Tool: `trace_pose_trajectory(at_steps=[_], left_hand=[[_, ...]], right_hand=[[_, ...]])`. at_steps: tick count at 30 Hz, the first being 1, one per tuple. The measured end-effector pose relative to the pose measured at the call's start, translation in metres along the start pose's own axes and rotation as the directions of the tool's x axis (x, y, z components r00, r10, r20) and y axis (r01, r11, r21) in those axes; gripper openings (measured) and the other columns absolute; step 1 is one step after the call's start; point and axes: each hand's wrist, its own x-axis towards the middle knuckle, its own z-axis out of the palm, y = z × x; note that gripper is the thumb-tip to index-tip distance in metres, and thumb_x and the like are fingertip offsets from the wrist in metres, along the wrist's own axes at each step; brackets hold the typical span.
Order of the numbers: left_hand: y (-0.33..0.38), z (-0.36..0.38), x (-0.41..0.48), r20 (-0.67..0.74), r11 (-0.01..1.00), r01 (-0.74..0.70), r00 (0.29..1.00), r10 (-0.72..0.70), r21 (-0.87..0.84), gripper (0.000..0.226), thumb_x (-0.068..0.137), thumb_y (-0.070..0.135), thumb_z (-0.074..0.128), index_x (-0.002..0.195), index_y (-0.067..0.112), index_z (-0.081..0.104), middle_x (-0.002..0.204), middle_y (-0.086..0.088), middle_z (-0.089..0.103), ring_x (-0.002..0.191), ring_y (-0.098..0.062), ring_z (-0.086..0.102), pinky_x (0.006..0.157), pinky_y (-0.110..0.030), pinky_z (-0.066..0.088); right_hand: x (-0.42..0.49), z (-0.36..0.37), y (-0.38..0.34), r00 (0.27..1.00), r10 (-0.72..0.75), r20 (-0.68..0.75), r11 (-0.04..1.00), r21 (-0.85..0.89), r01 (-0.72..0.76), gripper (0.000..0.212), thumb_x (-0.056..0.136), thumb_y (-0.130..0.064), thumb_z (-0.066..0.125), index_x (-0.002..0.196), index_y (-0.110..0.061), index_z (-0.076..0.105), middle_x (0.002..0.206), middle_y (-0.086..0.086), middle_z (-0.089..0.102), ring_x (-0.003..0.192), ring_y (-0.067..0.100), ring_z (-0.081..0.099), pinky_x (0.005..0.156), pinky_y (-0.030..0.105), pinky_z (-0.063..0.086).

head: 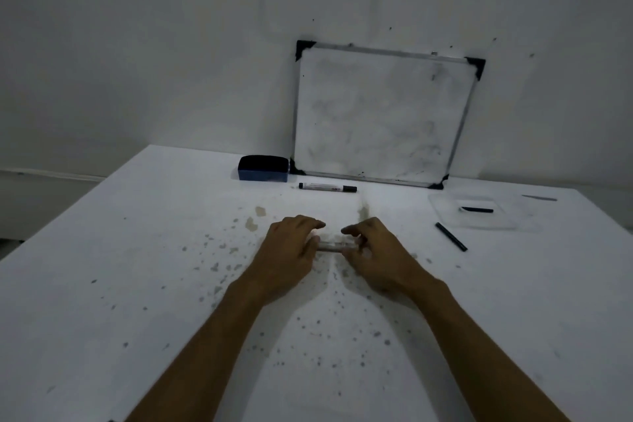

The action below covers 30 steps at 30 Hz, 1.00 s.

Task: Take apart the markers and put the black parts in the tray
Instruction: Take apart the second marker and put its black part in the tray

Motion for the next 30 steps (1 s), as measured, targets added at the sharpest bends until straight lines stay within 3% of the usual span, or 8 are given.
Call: trace_pose_trajectory(at_steps=[3, 7, 10, 14, 19, 23, 25, 30], left_hand=[[0.005, 0.005, -0.003, 0.011, 0.994, -0.061, 0.998, 0.061, 0.089, 0.034, 0.102, 0.034, 0.055, 0.132, 0.022, 0.064, 0.130, 0.003, 0.065, 0.121, -0.017, 0.055, 0.108, -0.036, 0.035], [0.018, 0.014, 0.003, -0.004, 0.984, -0.098, 0.995, 0.100, 0.150, 0.026, 0.101, 0.037, 0.058, 0.121, 0.025, 0.071, 0.111, 0.005, 0.069, 0.100, -0.015, 0.058, 0.090, -0.037, 0.046], [0.046, 0.013, 0.006, -0.043, 0.984, -0.001, 0.999, -0.007, -0.176, 0.028, 0.099, 0.039, 0.064, 0.121, 0.026, 0.074, 0.103, 0.010, 0.070, 0.089, -0.005, 0.061, 0.080, -0.024, 0.052], [0.081, 0.028, 0.005, 0.034, 0.836, 0.152, 0.987, -0.158, -0.527, 0.032, 0.094, 0.036, 0.072, 0.122, 0.022, 0.075, 0.104, 0.010, 0.078, 0.091, -0.003, 0.073, 0.080, -0.018, 0.059], [0.070, 0.031, 0.011, -0.012, 0.846, 0.237, 0.961, -0.276, -0.478, 0.029, 0.100, 0.045, 0.058, 0.109, 0.021, 0.072, 0.095, 0.009, 0.075, 0.084, 0.001, 0.071, 0.075, -0.014, 0.055], [0.059, 0.021, 0.011, -0.008, 0.766, 0.199, 0.966, -0.258, -0.611, 0.032, 0.104, 0.043, 0.046, 0.118, 0.020, 0.064, 0.099, 0.001, 0.072, 0.080, -0.009, 0.070, 0.072, -0.023, 0.058], [0.061, 0.018, 0.009, 0.002, 0.773, 0.152, 0.981, -0.192, -0.616, 0.035, 0.104, 0.044, 0.042, 0.120, 0.021, 0.061, 0.095, 0.000, 0.071, 0.075, -0.015, 0.068, 0.068, -0.024, 0.058], [0.061, 0.014, 0.005, 0.033, 0.906, 0.011, 0.999, 0.003, -0.423, 0.025, 0.111, 0.031, 0.038, 0.099, 0.021, 0.056, 0.074, 0.011, 0.056, 0.063, -0.007, 0.053, 0.060, -0.024, 0.046]], right_hand=[[-0.016, 0.007, 0.009, 0.995, -0.056, -0.082, 0.998, -0.035, 0.053, 0.033, 0.096, -0.044, 0.063, 0.122, -0.023, 0.069, 0.119, -0.006, 0.053, 0.101, 0.010, 0.059, 0.091, 0.024, 0.051], [-0.028, -0.003, 0.004, 0.983, 0.063, -0.171, 0.951, 0.310, -0.007, 0.023, 0.097, -0.039, 0.067, 0.114, -0.024, 0.072, 0.105, -0.012, 0.070, 0.091, 0.001, 0.067, 0.079, 0.012, 0.052], [-0.033, -0.022, 0.000, 0.960, 0.185, -0.209, 0.790, 0.613, -0.019, 0.014, 0.097, -0.036, 0.066, 0.104, -0.029, 0.076, 0.092, -0.010, 0.079, 0.087, 0.002, 0.073, 0.073, 0.012, 0.054], [-0.034, -0.027, 0.000, 0.968, 0.228, -0.107, 0.675, 0.734, -0.077, 0.022, 0.100, -0.043, 0.060, 0.106, -0.032, 0.077, 0.099, -0.012, 0.080, 0.095, 0.004, 0.074, 0.083, 0.019, 0.057], [-0.027, -0.029, -0.003, 0.966, 0.231, -0.117, 0.554, 0.832, -0.031, 0.034, 0.105, -0.041, 0.049, 0.125, -0.023, 0.070, 0.094, 0.009, 0.072, 0.092, 0.022, 0.075, 0.087, 0.036, 0.062], [-0.025, -0.030, -0.002, 0.994, 0.098, 0.047, 0.656, 0.748, -0.100, 0.037, 0.106, -0.045, 0.047, 0.131, -0.026, 0.067, 0.075, 0.000, 0.046, 0.055, 0.010, 0.042, 0.051, 0.027, 0.039], [-0.025, -0.027, -0.003, 0.983, 0.088, 0.163, 0.739, 0.651, -0.174, 0.037, 0.106, -0.045, 0.046, 0.124, -0.023, 0.070, 0.073, -0.004, 0.052, 0.049, 0.005, 0.041, 0.048, 0.024, 0.034], [-0.029, -0.025, -0.004, 0.987, 0.058, 0.149, 0.833, 0.537, -0.130, 0.032, 0.105, -0.038, 0.054, 0.116, -0.015, 0.073, 0.070, -0.003, 0.066, 0.048, 0.010, 0.051, 0.050, 0.027, 0.045]])
